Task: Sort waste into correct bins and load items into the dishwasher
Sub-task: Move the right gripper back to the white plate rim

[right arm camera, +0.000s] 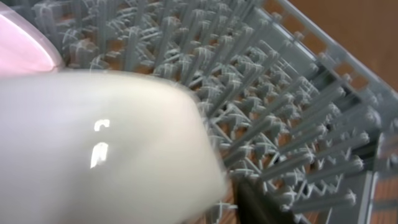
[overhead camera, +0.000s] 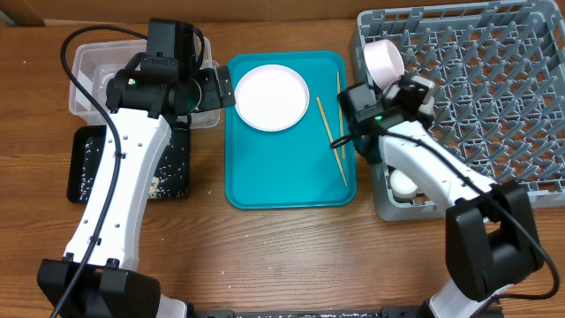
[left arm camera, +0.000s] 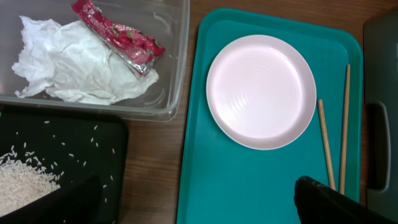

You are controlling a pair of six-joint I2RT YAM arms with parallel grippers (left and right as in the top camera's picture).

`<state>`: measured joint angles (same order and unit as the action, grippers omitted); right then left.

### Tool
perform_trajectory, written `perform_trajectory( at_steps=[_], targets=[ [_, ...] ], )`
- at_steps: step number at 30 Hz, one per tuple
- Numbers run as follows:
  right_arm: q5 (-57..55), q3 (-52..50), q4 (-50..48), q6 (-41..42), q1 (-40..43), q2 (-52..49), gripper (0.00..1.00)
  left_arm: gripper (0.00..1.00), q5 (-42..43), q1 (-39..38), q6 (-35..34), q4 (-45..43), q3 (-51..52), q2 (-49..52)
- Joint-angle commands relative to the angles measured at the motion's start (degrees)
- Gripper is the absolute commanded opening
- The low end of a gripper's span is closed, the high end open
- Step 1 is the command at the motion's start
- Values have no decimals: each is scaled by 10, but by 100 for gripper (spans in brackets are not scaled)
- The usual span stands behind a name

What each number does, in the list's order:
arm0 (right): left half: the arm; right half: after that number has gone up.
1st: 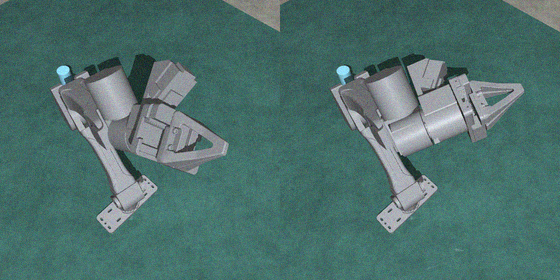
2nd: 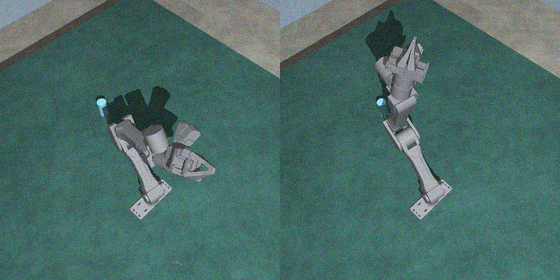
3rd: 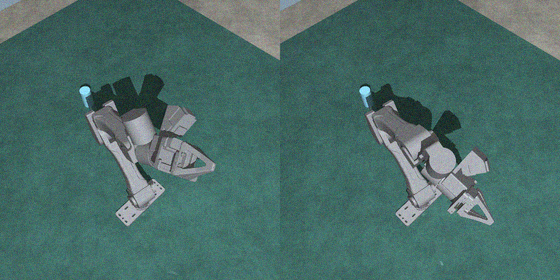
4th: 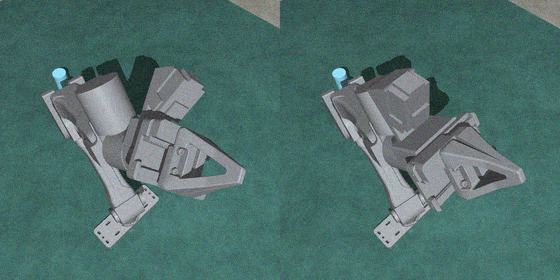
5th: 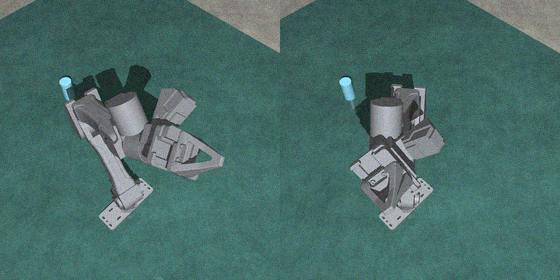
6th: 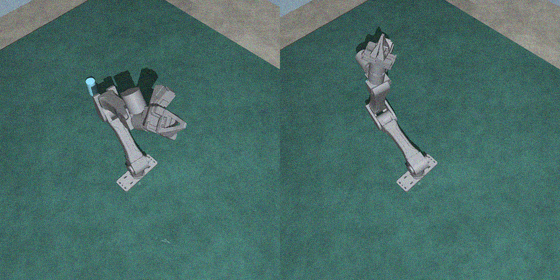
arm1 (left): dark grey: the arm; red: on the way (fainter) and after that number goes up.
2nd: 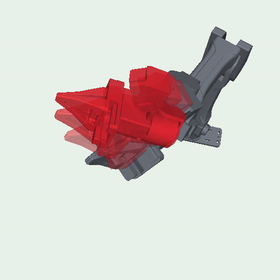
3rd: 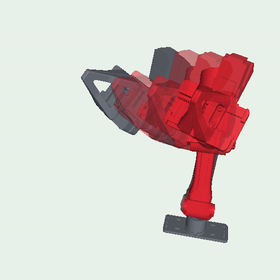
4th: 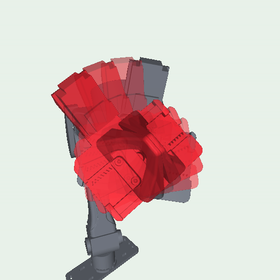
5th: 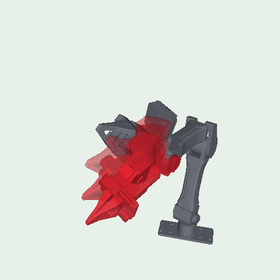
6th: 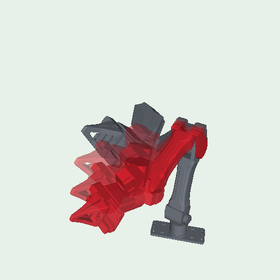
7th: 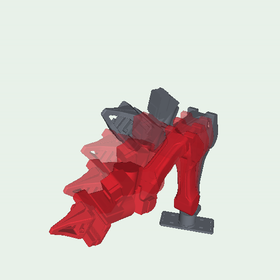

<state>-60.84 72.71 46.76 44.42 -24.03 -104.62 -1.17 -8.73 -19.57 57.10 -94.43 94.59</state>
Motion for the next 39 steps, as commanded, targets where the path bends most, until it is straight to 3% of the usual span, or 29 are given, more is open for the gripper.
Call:
perform_trajectory(
  at_steps=[1, 6, 14, 18, 20, 28, 39],
  targets=[
    [5, -2, -2, 2, -33, 18, 64, 100, -7, 1, -2, -1, -2, 5],
    [32, 27, 18, 1, -60, 41, 69, 100, -7, 1, -2, -1, -2, 5],
    [329, 97, -27, -55, -61, 61, 69, 100, -7, 1, -2, -1, -2, 5],
    [513, 90, -126, -58, -62, 42, 53, 100, -7, 1, -2, -1, -2, 5],
    [551, 90, -155, -47, -64, 20, 51, 100, -7, 1, -2, -1, -2, 5],
    [584, 90, -213, 68, -66, -79, 51, 100, -7, 1, -2, -1, -2, 5],
    [597, 90, -292, 99, -66, -169, 43, 100, -7, 1, -2, -1, -2, 5]
  ],
)
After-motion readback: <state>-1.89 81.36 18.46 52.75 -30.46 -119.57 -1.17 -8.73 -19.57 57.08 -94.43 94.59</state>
